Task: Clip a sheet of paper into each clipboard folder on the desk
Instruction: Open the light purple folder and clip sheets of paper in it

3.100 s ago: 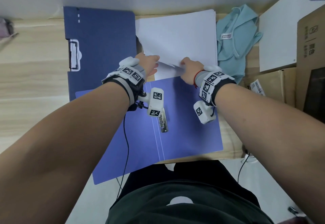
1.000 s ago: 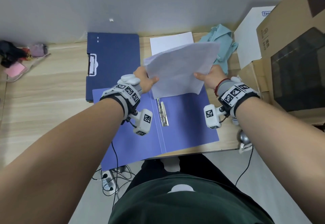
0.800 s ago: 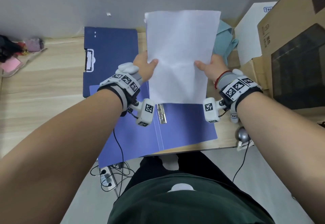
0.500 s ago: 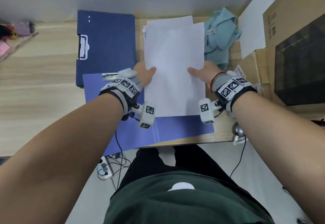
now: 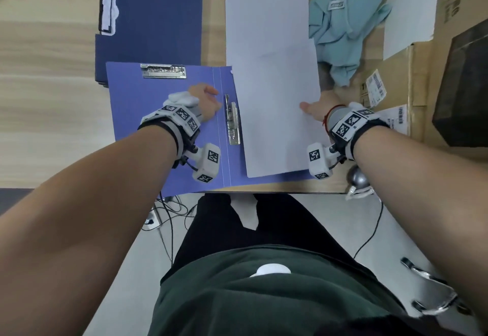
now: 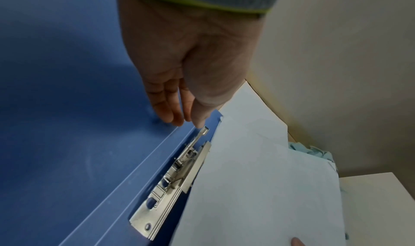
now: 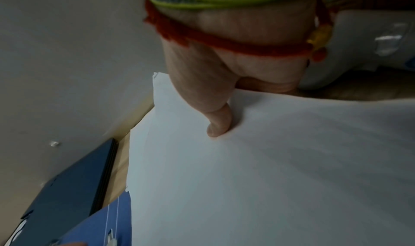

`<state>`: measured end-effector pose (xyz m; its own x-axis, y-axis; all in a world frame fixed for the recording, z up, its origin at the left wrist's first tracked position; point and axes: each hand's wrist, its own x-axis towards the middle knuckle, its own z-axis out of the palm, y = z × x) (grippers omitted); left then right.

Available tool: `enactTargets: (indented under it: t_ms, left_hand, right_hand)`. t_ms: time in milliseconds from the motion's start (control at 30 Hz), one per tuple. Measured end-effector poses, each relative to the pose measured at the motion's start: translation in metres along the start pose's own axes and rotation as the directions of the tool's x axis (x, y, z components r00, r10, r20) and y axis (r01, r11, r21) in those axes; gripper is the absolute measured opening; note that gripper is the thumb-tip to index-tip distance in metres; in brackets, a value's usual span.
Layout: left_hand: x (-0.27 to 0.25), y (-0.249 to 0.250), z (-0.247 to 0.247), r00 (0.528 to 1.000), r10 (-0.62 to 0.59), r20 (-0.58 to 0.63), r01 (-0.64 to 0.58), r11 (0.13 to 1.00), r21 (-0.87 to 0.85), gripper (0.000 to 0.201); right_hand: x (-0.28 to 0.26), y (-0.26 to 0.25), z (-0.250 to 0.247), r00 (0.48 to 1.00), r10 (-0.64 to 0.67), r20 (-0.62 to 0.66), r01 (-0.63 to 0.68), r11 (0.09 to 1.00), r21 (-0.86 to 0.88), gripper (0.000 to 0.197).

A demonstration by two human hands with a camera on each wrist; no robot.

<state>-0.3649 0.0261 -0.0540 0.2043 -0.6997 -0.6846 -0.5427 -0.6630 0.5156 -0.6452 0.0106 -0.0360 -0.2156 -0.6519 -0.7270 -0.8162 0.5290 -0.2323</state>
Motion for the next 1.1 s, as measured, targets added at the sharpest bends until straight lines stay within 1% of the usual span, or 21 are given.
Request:
enactTargets:
  t_ms: [100, 200, 433, 600, 667, 767, 833, 900, 933, 1000, 1034, 1100]
  left_hand:
    - [0.004, -0.004, 0.003, 0.998, -0.012, 0.057, 0.008, 0.998, 0.066, 0.040]
    - [0.004, -0.003, 0.006, 0.997, 0.003, 0.076, -0.009, 0.997, 0.081, 0.048]
    - [0.007, -0.002, 0.013, 0.995, 0.045, 0.091, -0.056, 0.991, 0.121, 0.052]
    - [0.008, 0.001, 0.013, 0.990, 0.029, 0.135, -0.050, 0.986, 0.157, 0.054]
    - [0.007, 0.002, 0.015, 0.991, 0.040, 0.124, -0.058, 0.988, 0.144, 0.051]
    - [0.007, 0.002, 0.017, 0.994, 0.036, 0.102, -0.043, 0.997, 0.068, 0.038]
    - [0.005, 0.003, 0.015, 0.998, 0.020, 0.067, -0.025, 0.997, 0.072, 0.030]
    - [0.004, 0.002, 0.013, 1.000, -0.002, 0.025, 0.000, 0.998, 0.070, 0.037]
    - [0.004, 0.002, 0.012, 1.000, -0.010, 0.020, 0.009, 0.999, 0.036, 0.041]
    - [0.002, 0.002, 0.013, 0.998, -0.029, 0.055, 0.032, 0.997, -0.068, 0.038]
    - [-0.001, 0.001, 0.014, 0.996, -0.031, 0.080, 0.038, 0.996, -0.082, 0.032]
    - [-0.001, -0.003, 0.016, 0.991, -0.023, 0.134, 0.031, 0.998, -0.055, 0.025]
  right_hand:
    - [0.004, 0.000, 0.010, 0.999, 0.015, 0.033, -0.017, 0.999, 0.031, 0.057]
    - [0.005, 0.000, 0.014, 0.998, 0.037, 0.056, -0.040, 0.998, 0.052, 0.063]
    - [0.006, 0.000, 0.022, 0.995, 0.053, 0.090, -0.057, 0.997, 0.050, 0.071]
    - [0.007, -0.004, 0.025, 0.992, 0.064, 0.111, -0.073, 0.994, 0.080, 0.073]
    - [0.007, -0.006, 0.025, 0.990, 0.078, 0.119, -0.090, 0.991, 0.101, 0.073]
    - [0.007, -0.006, 0.026, 0.989, 0.078, 0.126, -0.096, 0.985, 0.140, 0.075]
    - [0.007, -0.004, 0.027, 0.990, 0.081, 0.116, -0.098, 0.984, 0.150, 0.074]
    - [0.006, -0.004, 0.027, 0.990, 0.091, 0.105, -0.107, 0.982, 0.157, 0.073]
    - [0.005, -0.004, 0.027, 0.991, 0.094, 0.099, -0.109, 0.980, 0.165, 0.073]
    - [0.005, -0.005, 0.028, 0.991, 0.089, 0.097, -0.104, 0.981, 0.164, 0.072]
    - [0.004, -0.005, 0.028, 0.992, 0.083, 0.098, -0.097, 0.983, 0.155, 0.072]
    - [0.003, -0.006, 0.028, 0.991, 0.079, 0.105, -0.092, 0.987, 0.129, 0.074]
